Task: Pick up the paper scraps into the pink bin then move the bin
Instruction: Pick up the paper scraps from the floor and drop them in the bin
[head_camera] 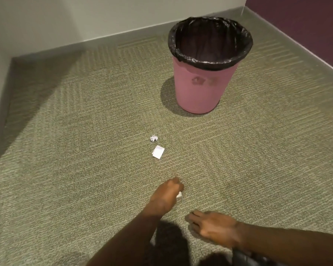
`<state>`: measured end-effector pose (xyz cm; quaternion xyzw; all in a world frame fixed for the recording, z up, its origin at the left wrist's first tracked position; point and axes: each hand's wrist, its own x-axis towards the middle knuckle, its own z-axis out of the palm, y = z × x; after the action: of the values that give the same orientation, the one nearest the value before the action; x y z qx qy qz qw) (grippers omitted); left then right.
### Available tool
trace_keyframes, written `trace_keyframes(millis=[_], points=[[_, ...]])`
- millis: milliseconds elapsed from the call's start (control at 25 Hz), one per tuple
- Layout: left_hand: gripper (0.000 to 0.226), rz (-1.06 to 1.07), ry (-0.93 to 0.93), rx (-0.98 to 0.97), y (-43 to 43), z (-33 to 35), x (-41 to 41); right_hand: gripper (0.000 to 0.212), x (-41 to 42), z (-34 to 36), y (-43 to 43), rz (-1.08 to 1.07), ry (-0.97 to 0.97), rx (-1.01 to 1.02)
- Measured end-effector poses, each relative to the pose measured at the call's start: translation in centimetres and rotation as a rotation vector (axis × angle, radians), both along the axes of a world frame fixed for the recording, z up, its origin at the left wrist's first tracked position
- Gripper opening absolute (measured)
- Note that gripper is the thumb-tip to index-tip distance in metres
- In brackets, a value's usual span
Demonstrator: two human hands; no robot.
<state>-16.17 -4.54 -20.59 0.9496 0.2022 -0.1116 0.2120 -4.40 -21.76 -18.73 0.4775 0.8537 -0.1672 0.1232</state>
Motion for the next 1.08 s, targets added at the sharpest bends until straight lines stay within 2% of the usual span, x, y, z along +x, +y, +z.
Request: trace_keyframes(millis=[80, 120, 200, 320, 400, 480, 520, 640, 760, 960, 1080], points=[[0.031, 0.113, -0.043, -0.062, 0.7, 0.1, 0.8, 0.043, 0.9, 0.0, 0.7, -0.082, 0.004, -0.012], [0.028, 0.188, -0.093, -0.083, 1.4, 0.6, 1.5, 0.044, 1.5, -0.1, 1.2, -0.121, -0.003, 0.015], [0.022, 0.352, -0.231, -0.135, 3.3, 2.9, 3.4, 0.033, 3.2, 1.4, 2.8, -0.271, 0.023, 0.065], [0.019, 0.511, -0.474, -0.142, 7.6, 9.5, 6.9, 0.015, 6.4, 6.8, 7.5, -0.644, 0.211, 0.229], [0.02, 0.525, -0.621, -0.064, 11.1, 14.6, 9.4, 0.013, 9.2, 11.8, 11.8, -0.746, 0.29, 0.438], [0.022, 0.486, -0.706, 0.027, 14.2, 19.4, 12.1, 0.009, 12.0, 16.9, 15.6, -0.87, 0.507, 0.591], [0.022, 0.452, -0.718, 0.068, 15.6, 21.8, 13.5, 0.007, 13.5, 19.4, 17.5, -0.901, 0.52, 0.697], [0.022, 0.417, -0.754, 0.146, 18.9, 26.9, 17.9, 0.012, 18.4, 24.0, 21.6, -0.906, 0.304, 0.949], [0.036, 0.478, -0.819, 0.109, 21.3, 28.4, 21.6, 0.015, 22.4, 26.0, 23.7, -0.973, 0.246, 0.997], [0.043, 0.5, -0.695, 0.02, 21.3, 27.2, 25.9, 0.016, 26.0, 24.7, 25.8, -0.95, 0.162, 0.911], [0.056, 0.555, -0.695, -0.131, 21.4, 25.9, 27.3, 0.015, 26.7, 23.5, 27.3, -1.055, 0.292, 0.862]])
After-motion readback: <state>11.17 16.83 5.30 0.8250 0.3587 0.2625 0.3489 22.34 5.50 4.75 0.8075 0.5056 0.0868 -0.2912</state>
